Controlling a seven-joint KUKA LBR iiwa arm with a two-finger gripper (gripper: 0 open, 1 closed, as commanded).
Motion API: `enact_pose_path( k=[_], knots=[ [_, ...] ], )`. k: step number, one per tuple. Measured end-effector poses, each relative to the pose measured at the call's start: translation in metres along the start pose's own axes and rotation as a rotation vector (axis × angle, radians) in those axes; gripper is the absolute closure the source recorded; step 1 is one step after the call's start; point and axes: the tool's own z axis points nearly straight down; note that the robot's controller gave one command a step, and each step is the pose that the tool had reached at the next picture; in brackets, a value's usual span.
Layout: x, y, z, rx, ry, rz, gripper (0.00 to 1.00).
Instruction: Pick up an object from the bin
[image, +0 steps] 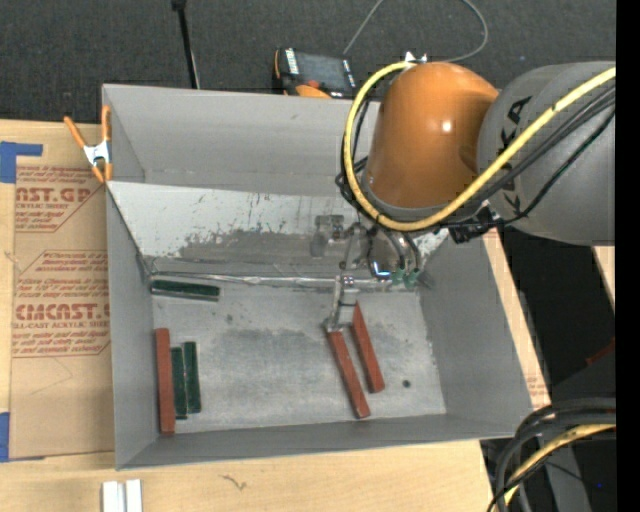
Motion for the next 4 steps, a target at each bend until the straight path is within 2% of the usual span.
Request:
enact_pose_path(
  k=[1, 2, 3, 4],
  knots=[
    [0.014, -0.068, 0.121, 0.000, 0.007, -0.394, 0.00],
    [0.016, -0.099, 0.157, -0.001, 0.004, -0.923, 0.00],
    [0.061, -0.063, 0.174, -0.006, 0.005, -1.212, 0.00],
    [0.060, -0.065, 0.173, -0.003, 0.003, -1.208, 1.00]
  ],
)
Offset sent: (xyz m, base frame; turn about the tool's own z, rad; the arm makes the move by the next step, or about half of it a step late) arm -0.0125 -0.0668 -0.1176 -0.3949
